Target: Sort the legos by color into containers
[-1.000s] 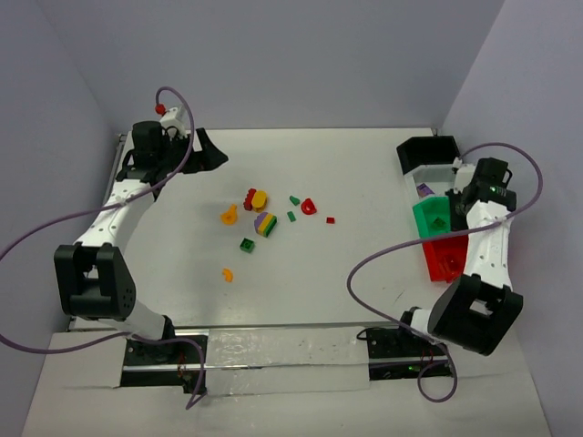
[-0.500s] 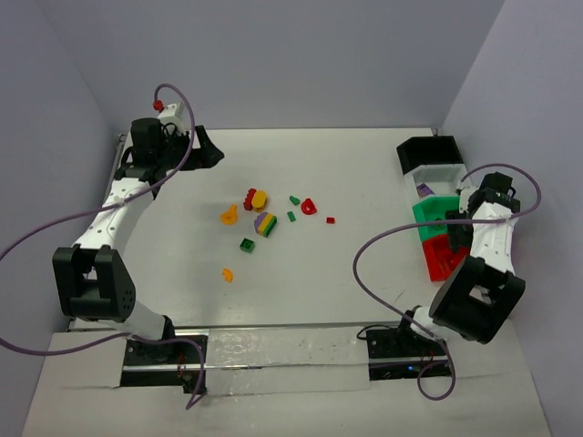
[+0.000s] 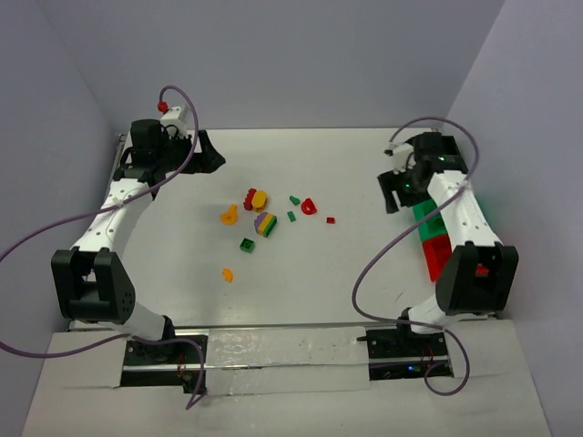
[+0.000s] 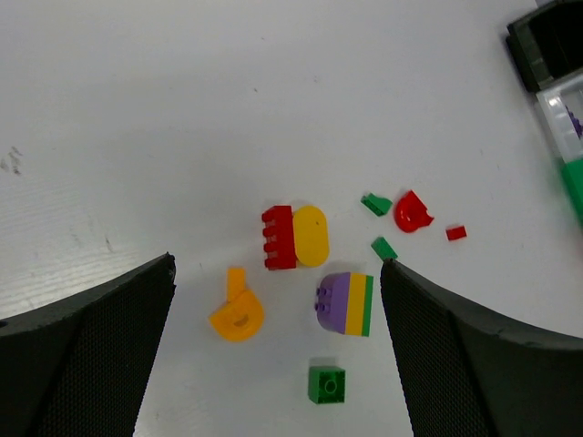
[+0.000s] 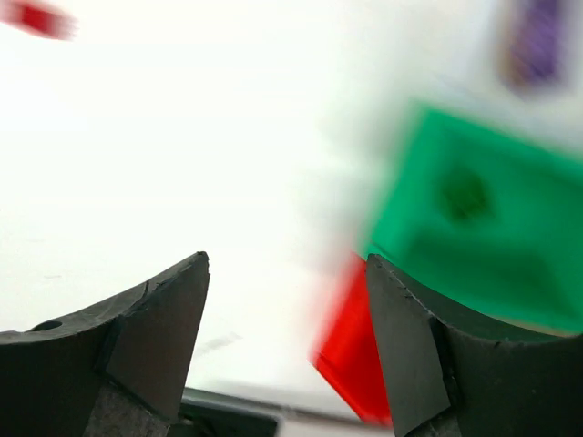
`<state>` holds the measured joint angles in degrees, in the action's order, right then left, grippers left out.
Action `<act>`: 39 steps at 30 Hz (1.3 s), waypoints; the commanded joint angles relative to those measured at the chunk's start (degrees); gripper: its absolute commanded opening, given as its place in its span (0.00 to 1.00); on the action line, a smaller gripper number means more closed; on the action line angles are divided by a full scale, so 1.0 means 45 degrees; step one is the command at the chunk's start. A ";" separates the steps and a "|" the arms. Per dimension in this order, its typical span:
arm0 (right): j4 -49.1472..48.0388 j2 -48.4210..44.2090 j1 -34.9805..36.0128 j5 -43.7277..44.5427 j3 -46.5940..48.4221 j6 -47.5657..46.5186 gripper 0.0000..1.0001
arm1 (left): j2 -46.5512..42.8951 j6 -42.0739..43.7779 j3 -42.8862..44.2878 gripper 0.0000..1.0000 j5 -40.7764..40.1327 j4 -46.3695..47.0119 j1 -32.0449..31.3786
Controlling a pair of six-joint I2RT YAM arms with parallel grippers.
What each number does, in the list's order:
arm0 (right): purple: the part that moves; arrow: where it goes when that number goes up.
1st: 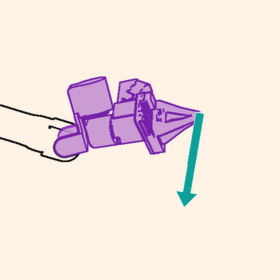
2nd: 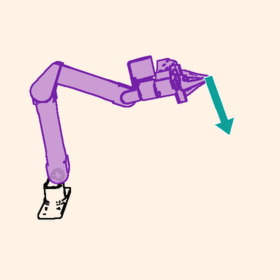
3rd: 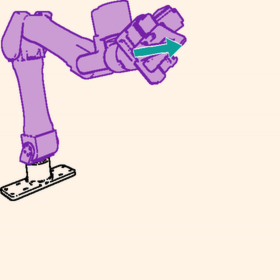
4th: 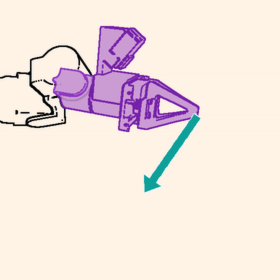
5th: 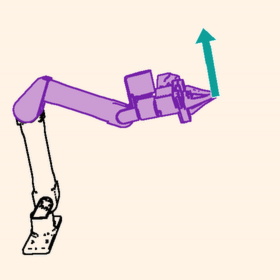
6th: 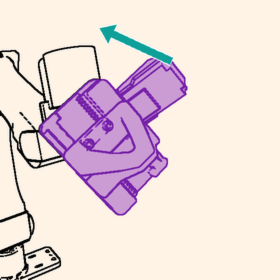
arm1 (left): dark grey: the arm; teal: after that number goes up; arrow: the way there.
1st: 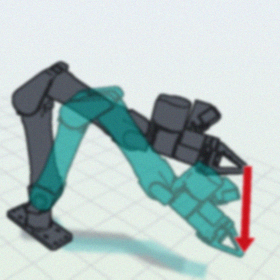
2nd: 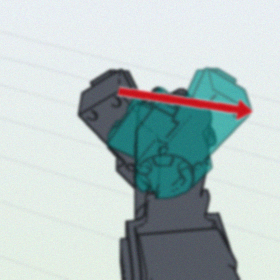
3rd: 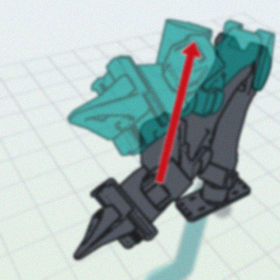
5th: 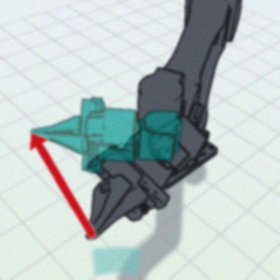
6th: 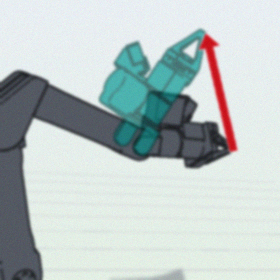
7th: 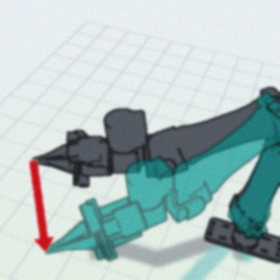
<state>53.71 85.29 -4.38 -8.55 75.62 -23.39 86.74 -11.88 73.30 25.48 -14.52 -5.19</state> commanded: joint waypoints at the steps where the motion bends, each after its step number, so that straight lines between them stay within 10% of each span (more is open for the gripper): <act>1: -0.0477 0.2241 0.1676 -0.2860 0.0889 0.1009 0.76 | -0.0385 0.0932 0.0508 0.99 0.1807 -0.0404 0.0020; 21: -0.1167 0.7286 0.5091 -0.2809 0.4093 -0.5242 0.76 | -0.0029 0.1390 0.0606 0.99 0.3302 -0.0258 0.0157; 39: -0.1077 0.7999 0.5817 -0.1754 0.3682 -0.5915 0.60 | 0.0275 0.1390 0.0840 0.99 0.3107 -0.0387 0.0216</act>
<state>47.64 119.50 21.43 -17.56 91.35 -48.84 87.72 -6.63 73.69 38.46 -16.42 -4.67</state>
